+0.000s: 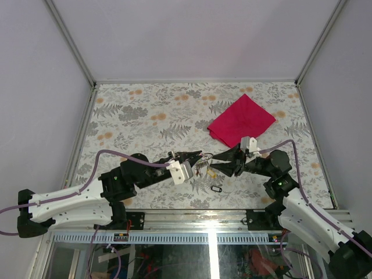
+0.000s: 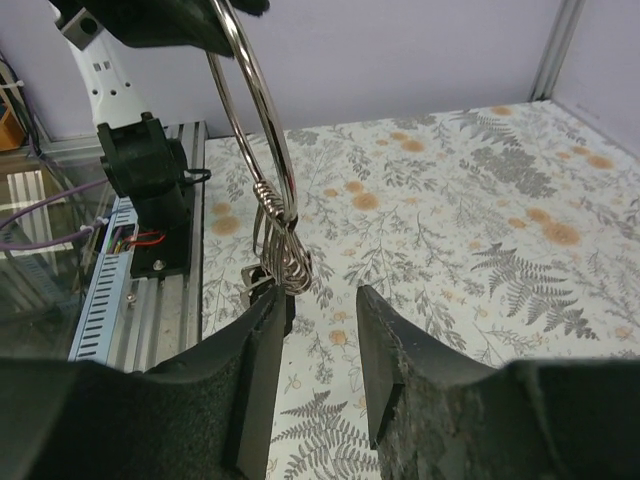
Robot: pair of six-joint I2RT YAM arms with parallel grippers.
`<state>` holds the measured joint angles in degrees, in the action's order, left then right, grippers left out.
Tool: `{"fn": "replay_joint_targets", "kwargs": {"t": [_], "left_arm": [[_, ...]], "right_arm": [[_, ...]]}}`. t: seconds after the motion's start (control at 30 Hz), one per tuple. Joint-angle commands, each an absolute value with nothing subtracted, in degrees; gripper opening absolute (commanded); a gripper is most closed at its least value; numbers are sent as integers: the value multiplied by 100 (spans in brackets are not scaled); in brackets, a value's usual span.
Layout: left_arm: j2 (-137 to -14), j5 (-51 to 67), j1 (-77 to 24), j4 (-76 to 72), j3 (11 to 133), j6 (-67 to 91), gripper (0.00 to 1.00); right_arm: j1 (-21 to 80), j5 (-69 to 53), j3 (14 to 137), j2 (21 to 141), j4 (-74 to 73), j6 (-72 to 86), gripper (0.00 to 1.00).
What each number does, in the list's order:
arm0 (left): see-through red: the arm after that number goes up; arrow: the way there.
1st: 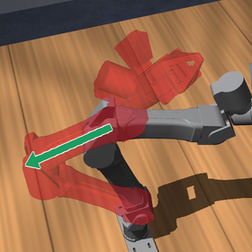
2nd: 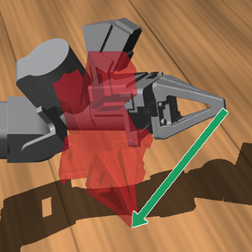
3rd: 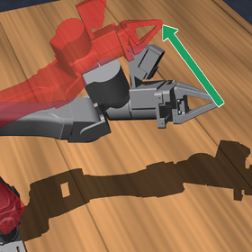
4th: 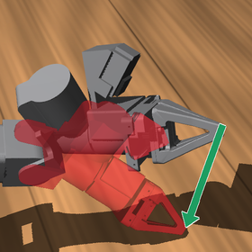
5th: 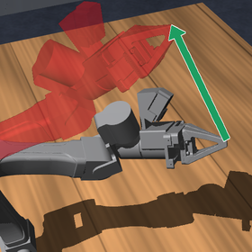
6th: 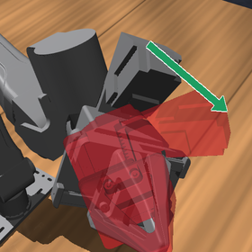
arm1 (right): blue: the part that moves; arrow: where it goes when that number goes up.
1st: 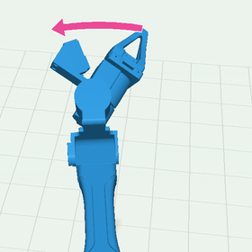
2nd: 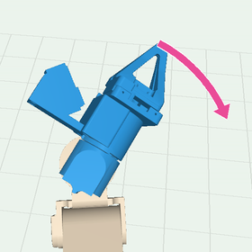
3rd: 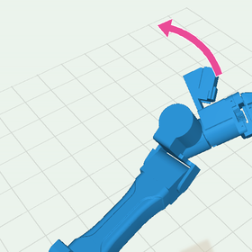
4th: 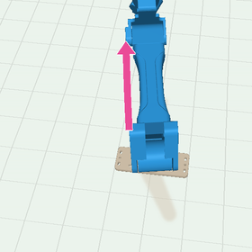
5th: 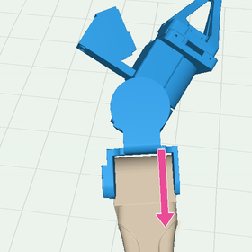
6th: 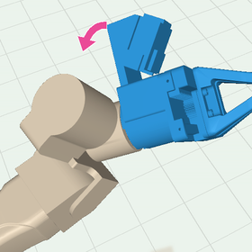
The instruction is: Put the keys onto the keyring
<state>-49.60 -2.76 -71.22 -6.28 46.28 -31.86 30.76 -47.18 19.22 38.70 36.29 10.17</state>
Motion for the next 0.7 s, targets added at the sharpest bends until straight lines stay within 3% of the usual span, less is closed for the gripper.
{"fn": "replay_joint_targets", "kwargs": {"t": [0.0,0.67], "left_arm": [[-4956,-208,-7153,-856,4904,-3138,0],[-5023,-203,-7154,-833,4949,-3176,0]], "right_arm": [[3212,-4836,2203,3974,3712,734,41],[3489,-4071,2311,4074,3604,459,31]]}}
